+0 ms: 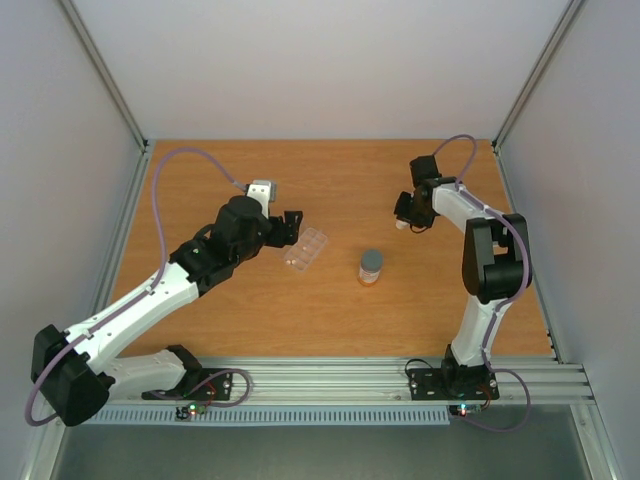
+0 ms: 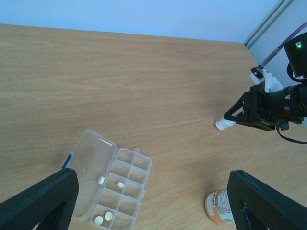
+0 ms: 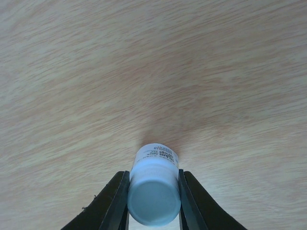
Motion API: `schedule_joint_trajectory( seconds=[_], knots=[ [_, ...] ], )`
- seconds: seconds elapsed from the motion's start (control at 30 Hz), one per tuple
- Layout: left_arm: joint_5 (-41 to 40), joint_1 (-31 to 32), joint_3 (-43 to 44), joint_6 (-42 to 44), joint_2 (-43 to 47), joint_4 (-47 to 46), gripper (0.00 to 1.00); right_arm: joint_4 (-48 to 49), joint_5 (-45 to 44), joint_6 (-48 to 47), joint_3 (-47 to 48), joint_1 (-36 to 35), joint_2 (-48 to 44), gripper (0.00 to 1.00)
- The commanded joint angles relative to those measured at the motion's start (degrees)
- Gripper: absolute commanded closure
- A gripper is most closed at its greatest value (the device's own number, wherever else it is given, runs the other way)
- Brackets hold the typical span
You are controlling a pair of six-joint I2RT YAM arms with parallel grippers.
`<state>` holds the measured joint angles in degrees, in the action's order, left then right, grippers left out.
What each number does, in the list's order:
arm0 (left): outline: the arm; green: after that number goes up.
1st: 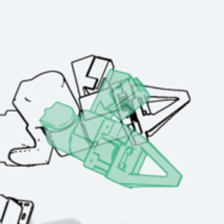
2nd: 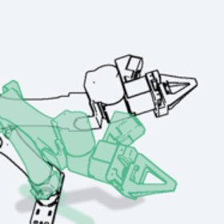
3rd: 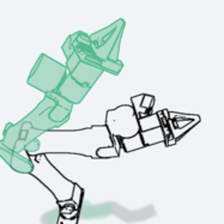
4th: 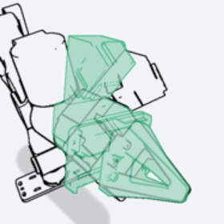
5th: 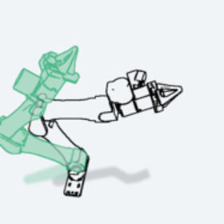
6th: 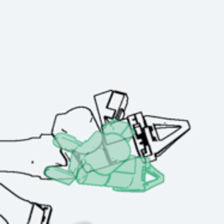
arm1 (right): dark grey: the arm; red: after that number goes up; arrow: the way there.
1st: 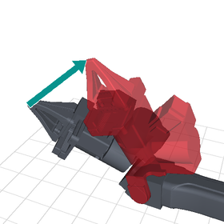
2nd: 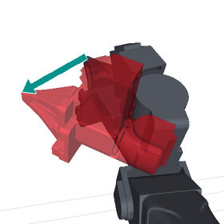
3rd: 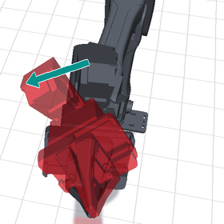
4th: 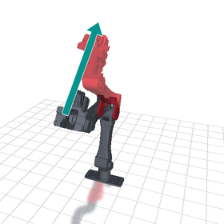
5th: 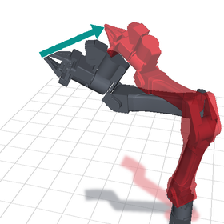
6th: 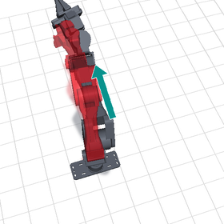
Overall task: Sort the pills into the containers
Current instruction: Pick up the pill bottle at the center of the board.
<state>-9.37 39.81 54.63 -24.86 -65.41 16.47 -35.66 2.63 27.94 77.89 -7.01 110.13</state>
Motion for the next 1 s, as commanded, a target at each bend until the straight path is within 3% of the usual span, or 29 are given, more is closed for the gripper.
schedule_joint_trajectory(
  seconds=[0.0,0.2,0.4,0.63,0.8,0.97],
  knots=[
    [2.0,-1.2,0.3,-0.5,0.4,-2.9,0.13,3.4,7.7,-1.8,-1.3,-0.3,-6.0,0.99],
    [17.9,-8.5,-0.9,-4.9,3.0,-6.3,0.13,8.2,21.9,-2.3,-3.3,-3.7,-17.2,0.99],
    [37.0,-15.4,-4.5,-15.2,5.4,-15.7,0.15,11.7,29.1,2.8,-4.6,-10.3,-27.1,0.99],
    [45.3,-16.1,-7.9,-25.5,5.9,-27.9,0.21,14.5,31.5,8.8,-4.0,-18.4,-35.2,0.99],
    [48.2,-16.4,-11.4,-36.2,5.8,-38.4,0.35,14.5,35.5,9.8,-3.8,-19.3,-37.9,0.99],
    [54.6,-16.4,-10.6,-39.2,3.2,-42.2,0.38,13.5,41.4,9.4,-2.7,-20.0,-38.7,0.99]
  ],
)
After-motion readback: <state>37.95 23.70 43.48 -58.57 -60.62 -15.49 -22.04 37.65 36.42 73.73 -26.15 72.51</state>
